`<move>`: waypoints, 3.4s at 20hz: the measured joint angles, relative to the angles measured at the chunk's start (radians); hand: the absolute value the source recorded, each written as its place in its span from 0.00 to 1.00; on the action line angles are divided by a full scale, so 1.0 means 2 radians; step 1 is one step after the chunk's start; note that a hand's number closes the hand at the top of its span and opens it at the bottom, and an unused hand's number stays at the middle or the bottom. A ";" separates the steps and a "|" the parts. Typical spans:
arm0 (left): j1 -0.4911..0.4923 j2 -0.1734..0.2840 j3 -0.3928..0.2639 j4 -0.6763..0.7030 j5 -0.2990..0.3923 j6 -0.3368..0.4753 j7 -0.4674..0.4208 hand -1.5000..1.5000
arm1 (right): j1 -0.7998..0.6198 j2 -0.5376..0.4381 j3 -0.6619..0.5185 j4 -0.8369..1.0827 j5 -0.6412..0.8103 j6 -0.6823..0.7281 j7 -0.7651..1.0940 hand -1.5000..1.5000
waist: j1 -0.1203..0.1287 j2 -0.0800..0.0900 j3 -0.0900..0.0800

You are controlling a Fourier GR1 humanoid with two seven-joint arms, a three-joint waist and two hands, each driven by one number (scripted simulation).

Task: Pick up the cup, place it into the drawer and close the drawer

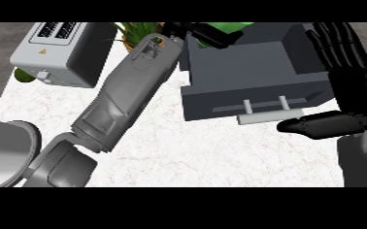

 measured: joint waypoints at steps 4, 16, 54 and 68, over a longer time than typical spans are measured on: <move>-0.004 0.000 -0.034 0.024 0.008 -0.018 0.018 1.00 | -0.022 0.001 0.007 0.006 -0.002 0.001 0.005 0.00 | -0.017 0.004 0.000; 0.030 0.000 -0.060 0.008 0.080 -0.031 -0.024 0.00 | -0.047 0.015 0.051 0.012 -0.050 0.058 0.009 1.00 | -0.049 0.013 0.000; 0.168 0.041 -0.027 -0.121 0.206 -0.079 -0.151 0.00 | -0.134 -0.037 0.204 0.483 0.318 0.020 -0.170 1.00 | 0.102 -0.007 0.001; 0.231 0.090 -0.031 -0.178 0.212 -0.128 -0.131 0.00 | -0.229 -0.058 0.110 0.619 0.264 0.022 -0.246 1.00 | 0.131 0.001 0.005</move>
